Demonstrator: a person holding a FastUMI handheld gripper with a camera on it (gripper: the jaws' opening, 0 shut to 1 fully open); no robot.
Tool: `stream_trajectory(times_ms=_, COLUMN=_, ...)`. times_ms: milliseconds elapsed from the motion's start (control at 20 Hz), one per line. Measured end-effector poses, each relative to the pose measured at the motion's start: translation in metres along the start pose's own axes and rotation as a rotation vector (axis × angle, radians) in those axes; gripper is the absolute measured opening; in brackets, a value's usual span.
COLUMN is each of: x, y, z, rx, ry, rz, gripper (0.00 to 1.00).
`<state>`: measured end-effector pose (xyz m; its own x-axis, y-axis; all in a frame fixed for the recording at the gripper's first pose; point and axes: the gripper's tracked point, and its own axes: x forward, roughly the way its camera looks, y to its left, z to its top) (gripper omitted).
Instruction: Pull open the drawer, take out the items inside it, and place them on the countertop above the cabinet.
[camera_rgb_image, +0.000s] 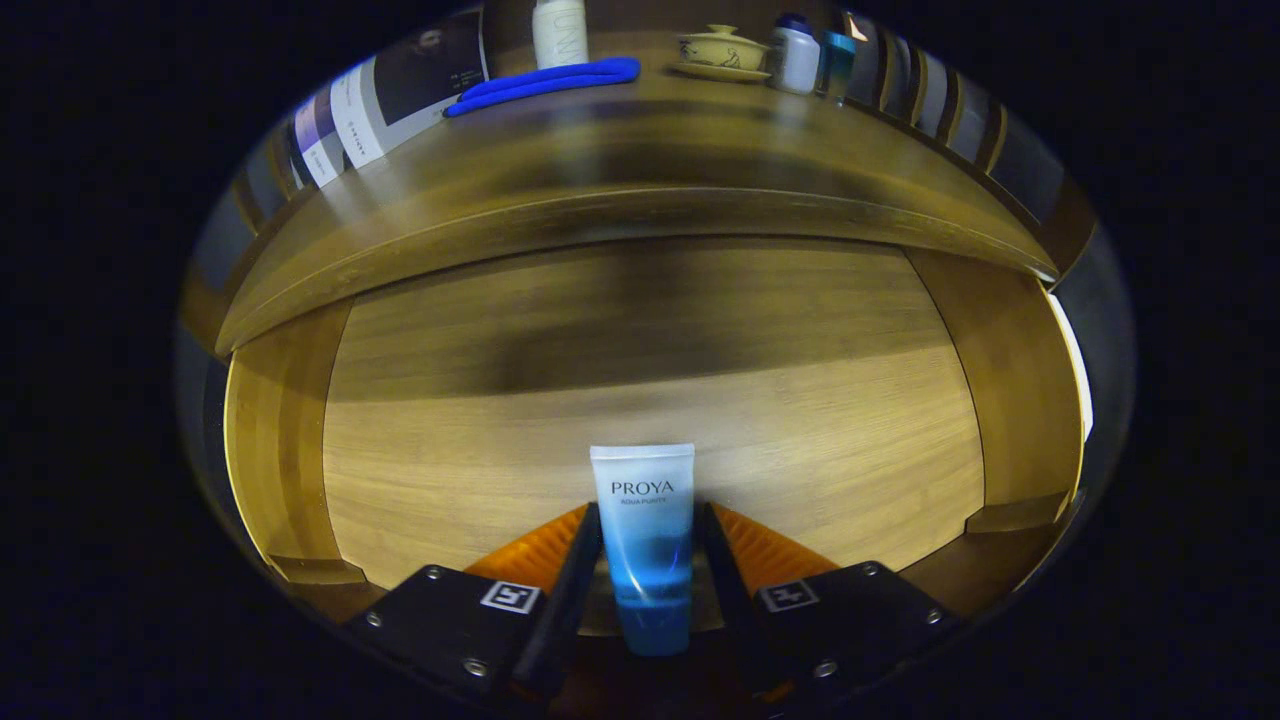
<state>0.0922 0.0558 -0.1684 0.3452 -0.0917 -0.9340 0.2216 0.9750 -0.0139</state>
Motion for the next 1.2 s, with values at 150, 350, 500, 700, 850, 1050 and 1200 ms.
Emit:
stream_trajectory(times_ms=150, x=-0.005, y=-0.001, z=0.005, rx=0.059, ry=-0.028, rz=0.013, gripper=0.52)
stream_trajectory(times_ms=350, x=-0.01, y=0.002, z=0.015, rx=0.077, ry=-0.115, rz=0.049, gripper=0.49)
stream_trajectory(times_ms=500, x=-0.018, y=-0.006, z=0.022, rx=0.04, ry=-0.187, rz=0.02, gripper=0.49)
stream_trajectory(times_ms=700, x=-0.028, y=-0.013, z=0.028, rx=0.041, ry=-0.276, rz=0.014, gripper=0.49)
stream_trajectory(times_ms=850, x=-0.04, y=-0.017, z=0.035, rx=0.028, ry=-0.357, rz=0.011, gripper=0.49)
stream_trajectory(times_ms=1050, x=-0.058, y=-0.012, z=0.046, rx=0.009, ry=-0.456, rz=0.031, gripper=0.49)
stream_trajectory(times_ms=1200, x=-0.076, y=-0.012, z=0.058, rx=-0.025, ry=-0.532, rz=0.02, gripper=0.49)
